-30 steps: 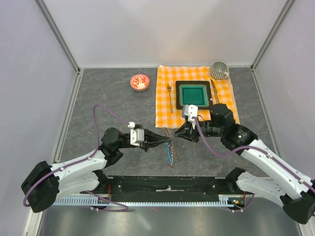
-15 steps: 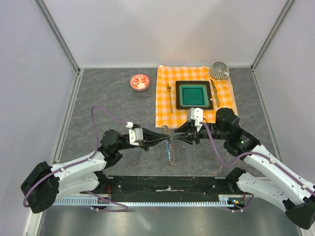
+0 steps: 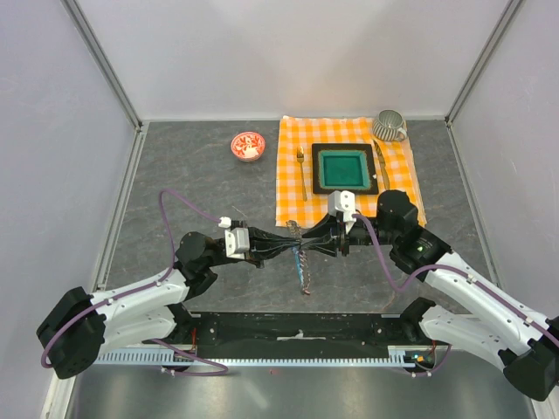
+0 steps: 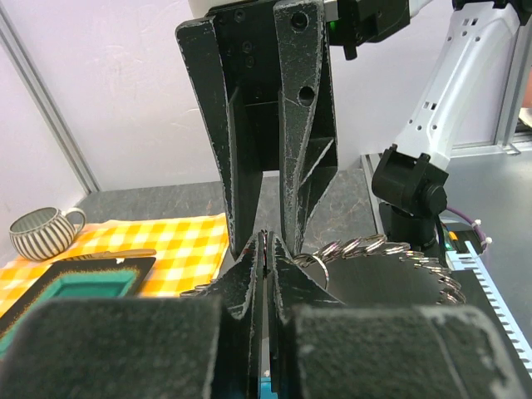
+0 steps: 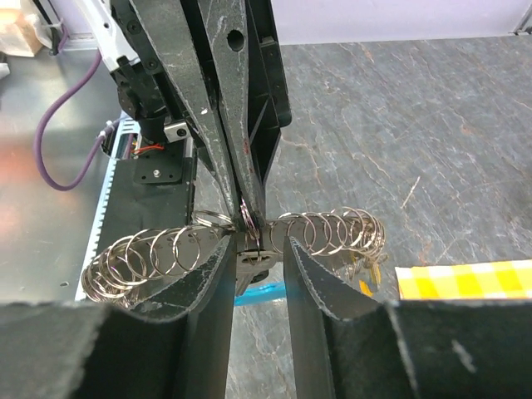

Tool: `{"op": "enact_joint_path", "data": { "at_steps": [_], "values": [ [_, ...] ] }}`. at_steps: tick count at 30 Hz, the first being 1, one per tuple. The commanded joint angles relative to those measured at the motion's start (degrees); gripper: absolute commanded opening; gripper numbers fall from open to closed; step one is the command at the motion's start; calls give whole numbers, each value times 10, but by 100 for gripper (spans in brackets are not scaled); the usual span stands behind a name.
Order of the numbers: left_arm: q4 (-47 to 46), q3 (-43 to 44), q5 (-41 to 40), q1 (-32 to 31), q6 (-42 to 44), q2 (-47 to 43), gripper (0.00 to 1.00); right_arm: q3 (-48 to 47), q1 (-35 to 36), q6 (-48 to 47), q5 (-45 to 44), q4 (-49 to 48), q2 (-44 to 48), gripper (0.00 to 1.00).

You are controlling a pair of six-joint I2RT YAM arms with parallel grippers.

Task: Put the keys on the keyring

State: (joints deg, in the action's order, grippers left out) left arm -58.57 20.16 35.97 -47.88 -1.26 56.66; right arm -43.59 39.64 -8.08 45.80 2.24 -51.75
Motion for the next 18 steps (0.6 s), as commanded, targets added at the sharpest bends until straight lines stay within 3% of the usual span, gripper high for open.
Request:
{"op": "enact_joint_path", "data": {
  "at_steps": [1,12,15,18],
  "values": [
    [-74,-2,-11,0,-18,-7,2,5,-1,17,36,-53,-3,36],
    [-115,-7,-3,-1,-36,10,2,22,-1,50,64,-99,-14,26],
    [-113,-7,-3,-1,-34,9,2,22,-2,51,62,-101,-13,18],
    [-107,-7,-2,-1,-31,8,2,21,-1,51,57,-101,-12,4]
  ]
}}
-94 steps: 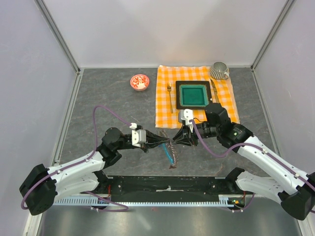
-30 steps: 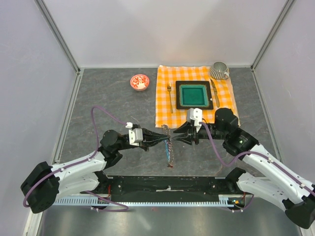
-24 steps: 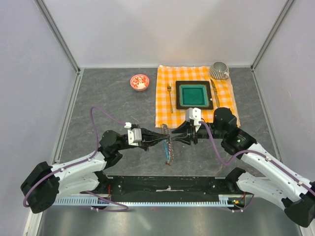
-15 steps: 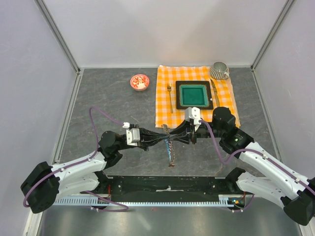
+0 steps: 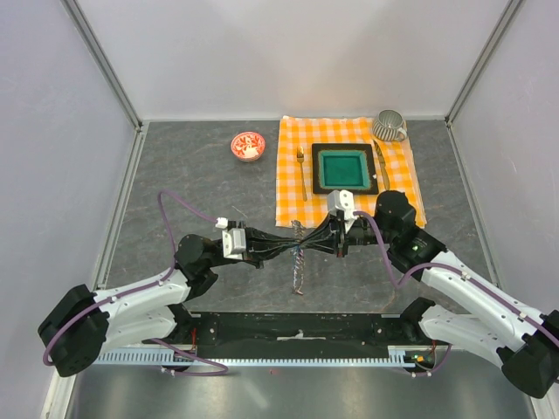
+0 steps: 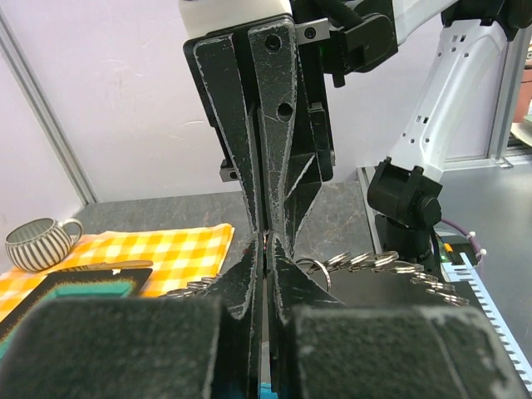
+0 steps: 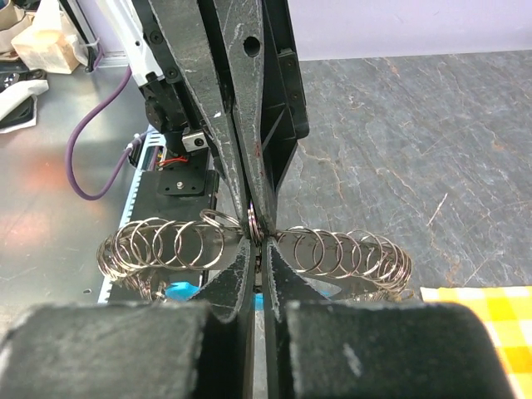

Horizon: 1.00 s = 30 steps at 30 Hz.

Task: Put the keys on the keyring

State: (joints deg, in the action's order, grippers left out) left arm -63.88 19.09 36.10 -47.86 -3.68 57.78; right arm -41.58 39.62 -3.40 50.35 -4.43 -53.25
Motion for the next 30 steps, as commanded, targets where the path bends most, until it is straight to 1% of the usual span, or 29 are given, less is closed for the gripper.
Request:
{"op": "enact_joint_path", "data": {
  "at_steps": [1,2,5,6,7,8,9,10,12,13,14,15,17,21,24,30],
  "values": [
    [-54,3,-4,-1,-8,-2,2,1,-1,3,10,-34,4,0],
    [-52,2,-5,0,-8,-3,3,0,-2,3,5,-33,5,0],
    [-28,3,-9,-1,2,-15,9,-5,-1,-5,-2,-14,6,0],
    [-13,5,-10,-1,8,-22,18,-15,-1,-9,-9,-2,5,0],
    [28,9,-13,-1,15,-30,24,-21,-1,-17,-10,23,3,0],
    [59,13,-14,-1,31,-41,34,-27,-1,-32,-14,37,1,0],
    [92,26,-16,-1,36,-61,37,-41,0,-45,-24,60,0,0],
    [170,35,-23,0,53,-73,39,-50,-2,-56,-31,103,-4,0],
    [244,64,-32,0,89,-103,44,-78,-1,-93,-51,149,-9,0],
    [289,76,-40,-1,100,-110,45,-87,0,-105,-56,191,-15,0],
    [366,90,-40,-1,124,-115,47,-95,-1,-115,-64,208,-18,0],
    [405,116,-40,0,133,-117,48,-109,0,-128,-69,222,-20,0],
    [481,138,-37,-1,153,-116,51,-122,0,-143,-76,259,-28,0],
    [537,185,-20,-1,163,-91,52,-154,5,-175,-89,305,-39,0],
    [550,205,29,-1,171,-64,52,-173,18,-201,-110,343,-51,0],
    [560,225,64,-1,174,-29,52,-192,61,-226,-165,386,-71,0]
  ]
}}
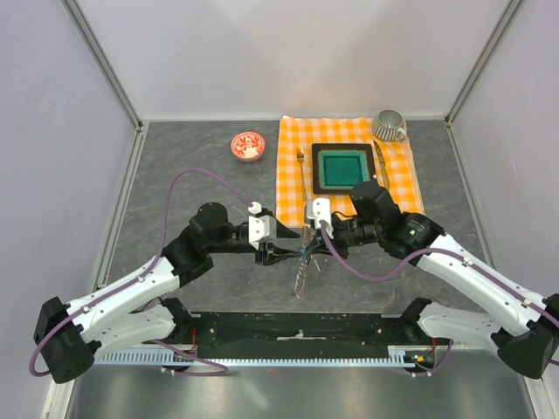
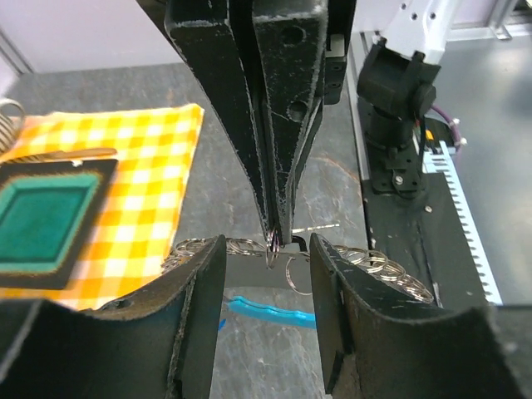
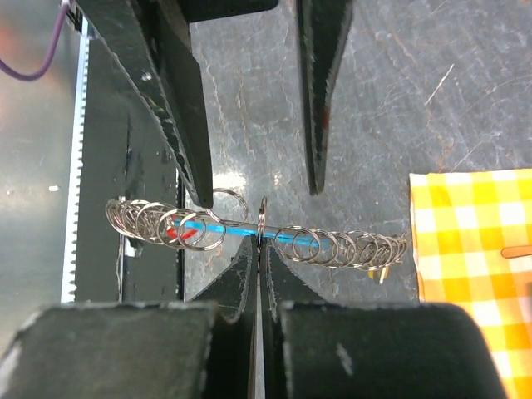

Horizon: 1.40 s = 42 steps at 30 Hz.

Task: Put the keys on the keyring

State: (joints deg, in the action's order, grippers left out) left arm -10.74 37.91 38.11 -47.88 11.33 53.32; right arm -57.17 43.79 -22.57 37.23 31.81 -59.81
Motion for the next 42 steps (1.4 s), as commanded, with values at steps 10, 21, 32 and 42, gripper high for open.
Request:
{"op": "enact_joint_path", "data": {
  "at_steps": [10,21,32,42],
  "values": [
    [35,38,58,-1,19,38,45,-48,36,-42,-45,31,-14,0],
    [7,41,67,-4,-1,71,37,-50,39,-41,-45,30,-13,0],
    [-7,43,74,-9,-11,79,21,-49,40,-42,-41,29,-19,0],
    [-3,45,80,-11,-15,92,2,-46,41,-39,-44,26,-15,0]
  ]
}}
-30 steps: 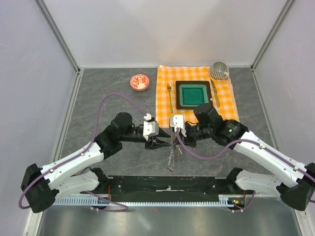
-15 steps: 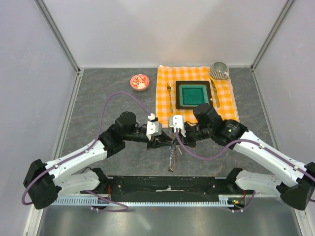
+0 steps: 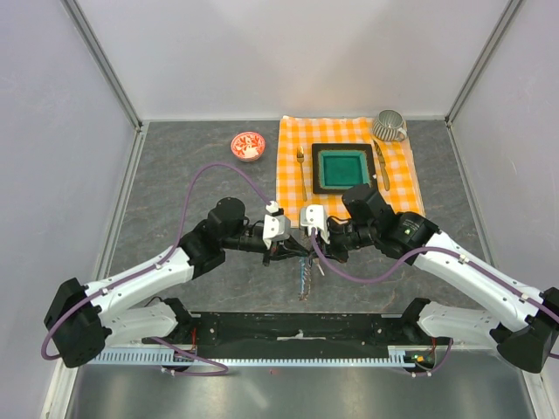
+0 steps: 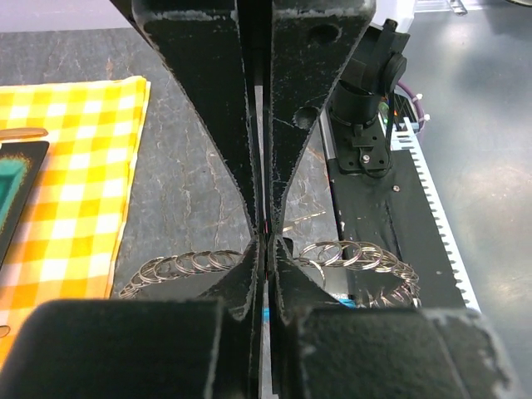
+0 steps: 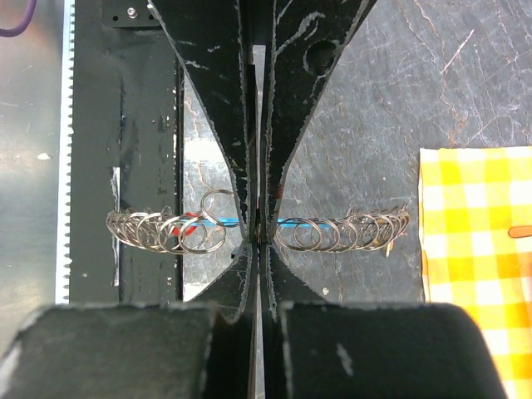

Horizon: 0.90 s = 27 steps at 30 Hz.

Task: Put the keys on the keyring

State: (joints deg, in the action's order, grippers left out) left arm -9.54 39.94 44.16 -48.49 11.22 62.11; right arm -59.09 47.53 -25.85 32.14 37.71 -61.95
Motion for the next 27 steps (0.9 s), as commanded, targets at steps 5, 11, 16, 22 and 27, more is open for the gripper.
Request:
{"op": "enact_joint_path", "data": {
  "at_steps": [5,11,16,22,27],
  "values": [
    [-24,15,-6,-5,-9,-17,2,-11,3,18,-21,-58,21,17],
    [-143,-64,-72,-5,-24,-87,2,21,-16,55,-24,-82,51,31],
    [-241,-115,-87,-4,-46,-106,2,43,-52,75,32,-116,79,36],
    [-331,-147,-80,-3,-80,-103,2,56,-62,84,94,-146,76,36],
    [-346,-150,-72,-4,-83,-106,2,60,-62,83,114,-155,65,37]
  ]
}}
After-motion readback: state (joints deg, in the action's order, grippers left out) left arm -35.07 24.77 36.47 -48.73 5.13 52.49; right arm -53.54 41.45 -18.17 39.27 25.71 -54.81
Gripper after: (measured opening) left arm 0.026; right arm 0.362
